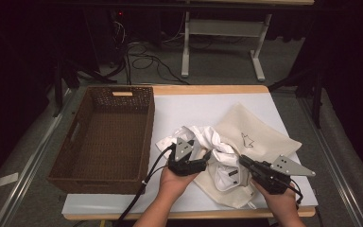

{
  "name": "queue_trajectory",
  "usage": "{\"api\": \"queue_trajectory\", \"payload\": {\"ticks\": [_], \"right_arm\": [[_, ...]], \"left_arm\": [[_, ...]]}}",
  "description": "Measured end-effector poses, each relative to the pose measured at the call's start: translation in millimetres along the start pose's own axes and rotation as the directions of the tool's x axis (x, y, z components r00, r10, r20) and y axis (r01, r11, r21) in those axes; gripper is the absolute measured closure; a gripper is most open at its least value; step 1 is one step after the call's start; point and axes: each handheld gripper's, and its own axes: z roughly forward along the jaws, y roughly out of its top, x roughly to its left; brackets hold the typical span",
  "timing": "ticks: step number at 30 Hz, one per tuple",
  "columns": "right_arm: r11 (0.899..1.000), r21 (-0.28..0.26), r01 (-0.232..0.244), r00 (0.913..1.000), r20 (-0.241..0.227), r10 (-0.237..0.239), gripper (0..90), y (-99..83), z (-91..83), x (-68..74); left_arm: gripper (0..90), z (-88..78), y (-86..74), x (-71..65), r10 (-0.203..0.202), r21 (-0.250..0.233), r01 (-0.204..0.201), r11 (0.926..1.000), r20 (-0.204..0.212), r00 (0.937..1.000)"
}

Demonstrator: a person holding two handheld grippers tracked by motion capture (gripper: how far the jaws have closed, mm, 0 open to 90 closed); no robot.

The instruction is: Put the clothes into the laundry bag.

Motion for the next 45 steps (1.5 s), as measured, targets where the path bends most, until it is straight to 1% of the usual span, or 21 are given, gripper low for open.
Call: {"api": "queue_trajectory", "payload": {"ticks": [3, 5, 8, 9, 11, 13, 14, 15, 17, 18, 19, 22, 25, 28, 31, 35, 37, 39, 41, 43, 45], "right_arm": [[1.000, 0.000, 0.002, 1.0000, 0.005, -0.002, 89.2, -0.2, -0.8, -1.4], [1.000, 0.000, 0.001, 1.0000, 0.006, -0.001, 89.2, -0.3, -1.0, -2.4], [1.000, 0.005, 0.004, 1.0000, 0.003, -0.004, 89.2, 0.0, 0.0, -1.0], [1.000, 0.004, 0.009, 1.0000, 0.001, -0.009, 89.2, 0.2, 0.6, -0.4], [1.000, 0.011, 0.016, 0.9999, 0.005, -0.016, 89.2, 0.2, 0.8, 1.0], [1.000, 0.009, 0.010, 0.9999, 0.003, -0.010, 89.2, -0.2, 1.2, 0.2], [1.000, 0.009, 0.008, 1.0000, 0.003, -0.008, 89.3, -0.5, 1.4, -0.4], [1.000, 0.012, 0.000, 1.0000, 0.004, 0.000, 89.3, -0.8, 1.3, -0.1], [1.000, 0.010, 0.005, 1.0000, 0.001, -0.005, 89.3, -1.1, 1.8, -0.3], [1.000, 0.010, 0.008, 1.0000, 0.001, -0.008, 89.2, -1.0, 2.0, -0.3], [1.000, 0.009, 0.007, 1.0000, 0.001, -0.007, 89.3, -1.1, 2.1, -0.1], [1.000, 0.012, 0.008, 1.0000, 0.005, -0.008, 89.3, -1.2, 1.6, -0.2], [1.000, 0.021, 0.003, 0.9999, 0.013, -0.003, 89.3, -1.8, 3.0, -1.3], [1.000, 0.025, 0.000, 0.9998, 0.022, -0.001, 89.3, -1.9, 4.6, -2.3], [1.000, 0.031, -0.002, 0.9995, 0.032, 0.001, 89.3, -1.8, 4.5, -2.0], [0.999, 0.037, -0.012, 0.9989, 0.046, 0.011, 89.3, -2.2, 4.9, -3.4], [0.999, 0.038, -0.015, 0.9990, 0.044, 0.013, 89.3, -2.6, 4.8, -4.5], [0.999, 0.040, -0.016, 0.9989, 0.046, 0.015, 89.3, -3.0, 4.9, -5.1], [0.999, 0.043, -0.019, 0.9989, 0.044, 0.017, 89.3, -3.3, 5.3, -5.2], [0.999, 0.044, -0.015, 0.9992, 0.037, 0.013, 89.3, -4.0, 6.6, -5.0], [0.999, 0.049, -0.013, 0.9994, 0.033, 0.012, 89.3, -4.7, 7.4, -3.7]], "left_arm": [[22.3, 4.0, 7.6, -7.9, 0.028, -0.032, -0.027, 0.9991, 0.027, 0.9993], [21.5, 9.6, 15.1, -13.6, 0.031, -0.030, -0.030, 0.9991, 0.045, 0.9985], [20.6, 20.6, 19.2, -18.2, 0.023, 0.005, -0.023, 0.9997, 0.077, 0.9967], [22.3, 25.1, 18.8, -18.8, 0.003, 0.022, -0.005, 0.9998, 0.100, 0.9950], [36.6, 29.6, 17.1, -18.3, -0.019, 0.028, 0.015, 0.9995, 0.142, 0.9896], [50.9, 31.8, 14.8, -19.9, -0.010, 0.027, 0.006, 0.9996, 0.163, 0.9866], [56.3, 32.7, 13.9, -21.1, -0.008, 0.026, 0.004, 0.9997, 0.162, 0.9868], [64.5, 32.8, 13.4, -22.1, -0.003, 0.024, -0.001, 0.9997, 0.162, 0.9868], [76.7, 31.9, 12.9, -24.1, 0.022, 0.023, -0.026, 0.9994, 0.156, 0.9876], [81.8, 30.9, 12.9, -25.0, 0.029, 0.023, -0.033, 0.9992, 0.151, 0.9881], [83.4, 29.4, 13.0, -25.6, 0.028, 0.026, -0.032, 0.9992, 0.147, 0.9888], [83.9, 21.2, 12.4, -27.7, 0.032, 0.011, -0.034, 0.9994, 0.134, 0.9905], [84.3, 9.0, 7.3, -36.1, 0.069, -0.011, -0.068, 0.9976, 0.118, 0.9906], [84.4, 1.1, 0.4, -45.5, 0.079, -0.033, -0.075, 0.9966, 0.127, 0.9887], [84.2, -3.1, -11.0, -61.3, 0.106, -0.042, -0.101, 0.9940, 0.139, 0.9847], [84.5, 2.4, -24.1, -78.4, 0.150, -0.017, -0.149, 0.9886, 0.168, 0.9744], [84.7, 8.9, -29.0, -83.4, 0.146, 0.010, -0.151, 0.9885, 0.189, 0.9711], [84.7, 15.9, -33.9, -87.3, 0.154, 0.036, -0.165, 0.9856, 0.205, 0.9666], [84.6, 25.2, -40.6, -91.1, 0.166, 0.069, -0.185, 0.9803, 0.219, 0.9614], [84.7, 33.2, -44.7, -90.9, 0.158, 0.102, -0.185, 0.9775, 0.229, 0.9606], [84.7, 39.8, -45.9, -89.2, 0.138, 0.117, -0.169, 0.9787, 0.236, 0.9620]]}}
